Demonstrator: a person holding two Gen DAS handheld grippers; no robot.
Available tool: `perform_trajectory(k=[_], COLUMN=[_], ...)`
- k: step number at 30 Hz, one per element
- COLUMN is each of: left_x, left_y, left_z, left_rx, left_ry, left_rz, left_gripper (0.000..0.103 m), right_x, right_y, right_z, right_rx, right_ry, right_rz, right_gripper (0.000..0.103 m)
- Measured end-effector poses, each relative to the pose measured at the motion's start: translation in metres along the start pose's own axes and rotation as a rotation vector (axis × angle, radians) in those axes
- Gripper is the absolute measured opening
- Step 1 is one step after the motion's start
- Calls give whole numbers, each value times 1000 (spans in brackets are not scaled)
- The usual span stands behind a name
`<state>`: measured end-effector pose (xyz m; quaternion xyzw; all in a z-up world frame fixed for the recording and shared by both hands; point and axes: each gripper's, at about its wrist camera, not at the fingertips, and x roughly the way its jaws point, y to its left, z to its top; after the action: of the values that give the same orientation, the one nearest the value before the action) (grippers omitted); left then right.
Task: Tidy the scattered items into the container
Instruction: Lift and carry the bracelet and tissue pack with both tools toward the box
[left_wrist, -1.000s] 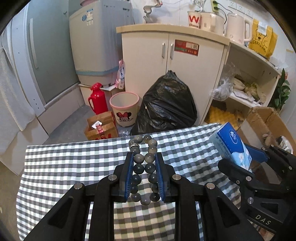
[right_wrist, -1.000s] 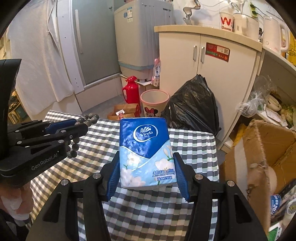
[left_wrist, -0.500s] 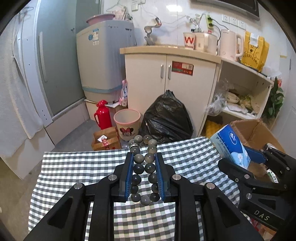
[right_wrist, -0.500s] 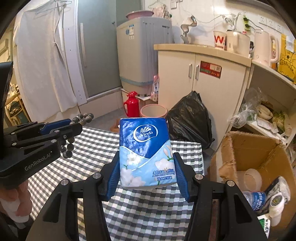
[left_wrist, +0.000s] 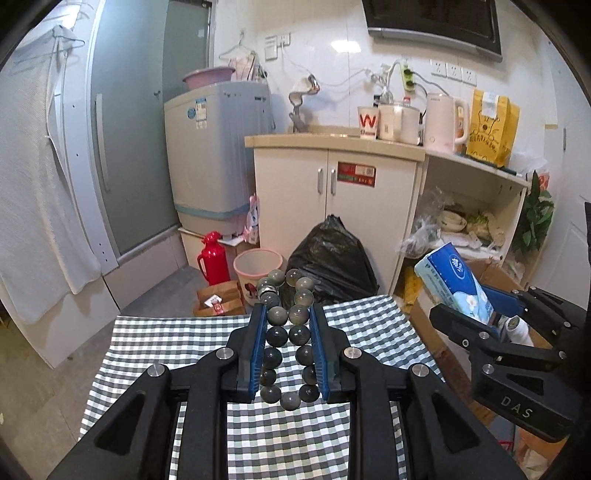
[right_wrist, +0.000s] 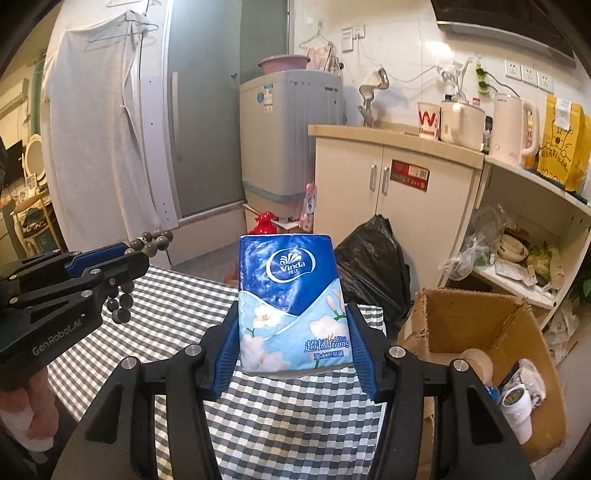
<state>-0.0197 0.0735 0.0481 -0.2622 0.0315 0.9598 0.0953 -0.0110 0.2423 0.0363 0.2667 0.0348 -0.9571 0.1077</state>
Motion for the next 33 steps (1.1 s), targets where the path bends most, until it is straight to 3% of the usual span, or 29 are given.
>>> perform_trajectory(k=[9,18,33], left_x=[-32,-37,-18], left_y=[-4,-13,-76], left_z=[6,8,32], left_rx=[-4,4,66], left_ry=[-56,-68,-71], left_rz=[2,-14,-148], left_gripper=[22,22,22], right_x=[-28,-41,-63], right_y=[6,-3,-66], right_z=[6,9,6], right_rx=[-3,1,71], right_ry=[-41,-62,-66], right_rz=[-7,-27,-153], right_gripper=[53,53,53])
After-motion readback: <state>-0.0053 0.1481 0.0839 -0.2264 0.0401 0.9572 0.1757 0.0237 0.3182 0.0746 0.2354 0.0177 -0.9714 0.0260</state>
